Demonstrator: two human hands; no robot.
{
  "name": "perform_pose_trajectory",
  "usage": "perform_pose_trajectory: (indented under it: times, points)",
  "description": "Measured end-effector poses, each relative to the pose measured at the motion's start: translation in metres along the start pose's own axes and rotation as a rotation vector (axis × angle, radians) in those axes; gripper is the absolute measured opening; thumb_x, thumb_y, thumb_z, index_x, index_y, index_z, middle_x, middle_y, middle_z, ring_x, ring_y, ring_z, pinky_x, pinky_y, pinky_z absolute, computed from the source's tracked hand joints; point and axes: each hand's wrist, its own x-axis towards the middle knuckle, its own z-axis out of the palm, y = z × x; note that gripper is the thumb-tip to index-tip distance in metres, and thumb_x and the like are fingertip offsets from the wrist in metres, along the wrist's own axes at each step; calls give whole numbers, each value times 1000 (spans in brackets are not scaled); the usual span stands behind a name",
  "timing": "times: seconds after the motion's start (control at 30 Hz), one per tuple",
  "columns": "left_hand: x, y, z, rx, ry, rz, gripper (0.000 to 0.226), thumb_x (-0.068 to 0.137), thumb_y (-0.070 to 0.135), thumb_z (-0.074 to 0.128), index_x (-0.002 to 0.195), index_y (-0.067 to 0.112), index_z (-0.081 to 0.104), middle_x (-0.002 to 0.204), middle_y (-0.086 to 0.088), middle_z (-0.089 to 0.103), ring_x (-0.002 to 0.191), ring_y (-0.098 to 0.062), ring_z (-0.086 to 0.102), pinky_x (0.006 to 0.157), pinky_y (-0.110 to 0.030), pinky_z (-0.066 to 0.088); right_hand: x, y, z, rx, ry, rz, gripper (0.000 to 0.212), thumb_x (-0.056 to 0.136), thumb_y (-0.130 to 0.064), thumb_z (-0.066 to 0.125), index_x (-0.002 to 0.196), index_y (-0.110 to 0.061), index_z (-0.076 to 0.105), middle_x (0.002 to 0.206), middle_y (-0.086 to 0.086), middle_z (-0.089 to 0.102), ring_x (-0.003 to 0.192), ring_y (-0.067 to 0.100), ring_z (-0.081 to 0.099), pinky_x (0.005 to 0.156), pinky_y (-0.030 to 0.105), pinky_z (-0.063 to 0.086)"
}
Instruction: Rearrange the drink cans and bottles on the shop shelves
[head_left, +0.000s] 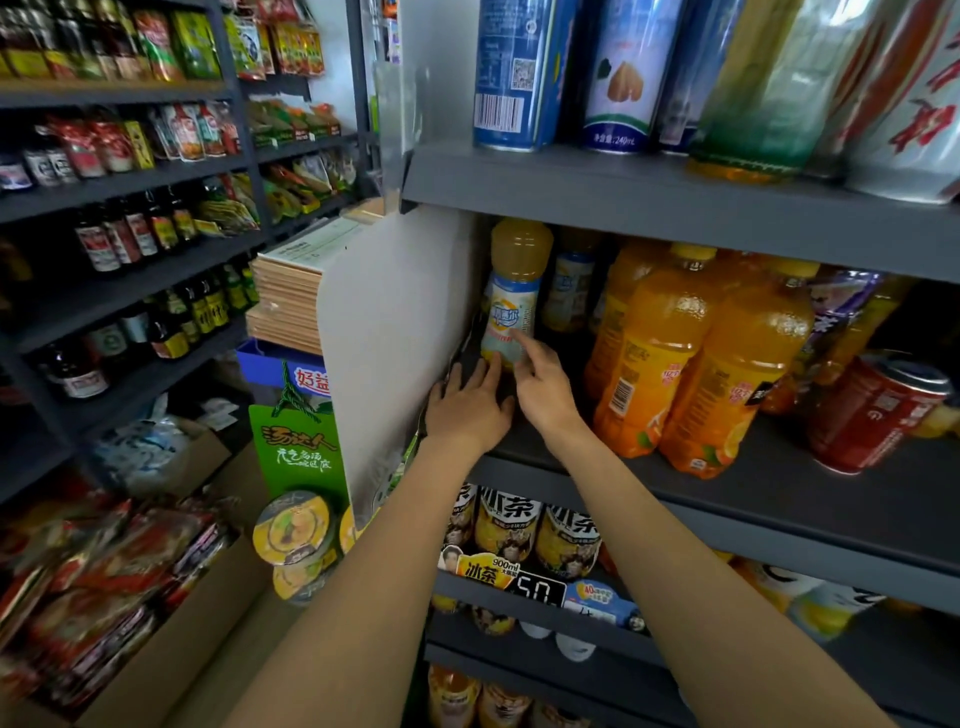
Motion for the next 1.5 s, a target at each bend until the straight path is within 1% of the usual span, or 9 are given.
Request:
perform_pose_trajectory:
  times: [0.3, 0.57, 0.7, 0.77, 0.9, 0.97, 1.03, 1.17, 1.5]
  points:
    - [38, 10, -1, -1, -13, -81, 60, 100, 42, 22, 149, 23, -7, 158, 2, 2, 145, -24, -2, 115, -39, 7, 25, 9, -5, 162, -7, 145, 49, 99, -4, 32, 145, -20, 31, 153, 3, 26, 141, 19, 24, 114, 30, 21]
    - [14, 17, 3, 60, 97, -44, 57, 101, 40, 23, 150, 19, 4, 157, -7, 10, 144, -28, 6, 116, -39, 6, -35, 17, -27, -57, 75, -27, 47, 97, -2, 36, 143, -9, 33, 144, 12, 41, 133, 22, 38, 110, 25, 27]
    - [-21, 26, 13, 30, 162, 15, 52, 100, 38, 28, 147, 17, 26, 154, -6, 23, 143, -26, 16, 114, -37, 14, -85, 16, -49, -77, -3, -112, 45, 96, -2, 43, 140, -8, 36, 141, 10, 40, 126, 20, 44, 103, 25, 37]
    - [-37, 33, 19, -147, 310, 58, 44, 98, 30, 39, 138, 12, 42, 144, -11, 41, 134, -29, 35, 108, -38, 26, -115, 22, -76, -118, -15, -196, 44, 94, -4, 49, 136, -10, 39, 135, 6, 43, 122, 15, 45, 97, 21, 42]
    - [-68, 82, 14, -474, 719, 248, 37, 86, 19, 40, 116, 6, 57, 116, -14, 57, 106, -29, 52, 88, -38, 38, -144, 35, -160, -243, 269, -269, 39, 91, -8, 57, 128, -9, 46, 120, 4, 47, 106, 4, 48, 87, 15, 45]
    - [-76, 118, 7, -518, 743, 393, 40, 81, 20, 38, 114, 7, 57, 116, -11, 55, 107, -23, 48, 89, -32, 34, -140, 41, -202, -394, 542, -255, 44, 88, -12, 62, 128, -4, 46, 123, 13, 45, 111, 17, 46, 91, 24, 41]
    - [-80, 149, 6, -524, 727, 491, 39, 81, 19, 39, 114, 8, 57, 117, -11, 53, 108, -20, 45, 92, -29, 33, -122, 48, -236, -494, 671, -169, 59, 84, -17, 68, 134, -6, 41, 134, 21, 35, 123, 33, 36, 101, 36, 33]
    - [-82, 191, 20, -516, 706, 547, 37, 81, 16, 40, 112, 9, 59, 116, -11, 52, 110, -21, 46, 94, -34, 39, -86, 70, -270, -594, 480, -59, 74, 78, -20, 74, 140, -19, 33, 149, 17, 16, 132, 40, 29, 104, 53, 37]
    - [-100, 267, 25, -481, 792, 391, 39, 80, 19, 37, 111, 8, 58, 114, -10, 50, 107, -14, 41, 92, -29, 37, -73, 64, -301, -447, 345, -136, 64, 78, -9, 72, 131, -9, 35, 143, 23, 15, 120, 40, 46, 102, 39, 41]
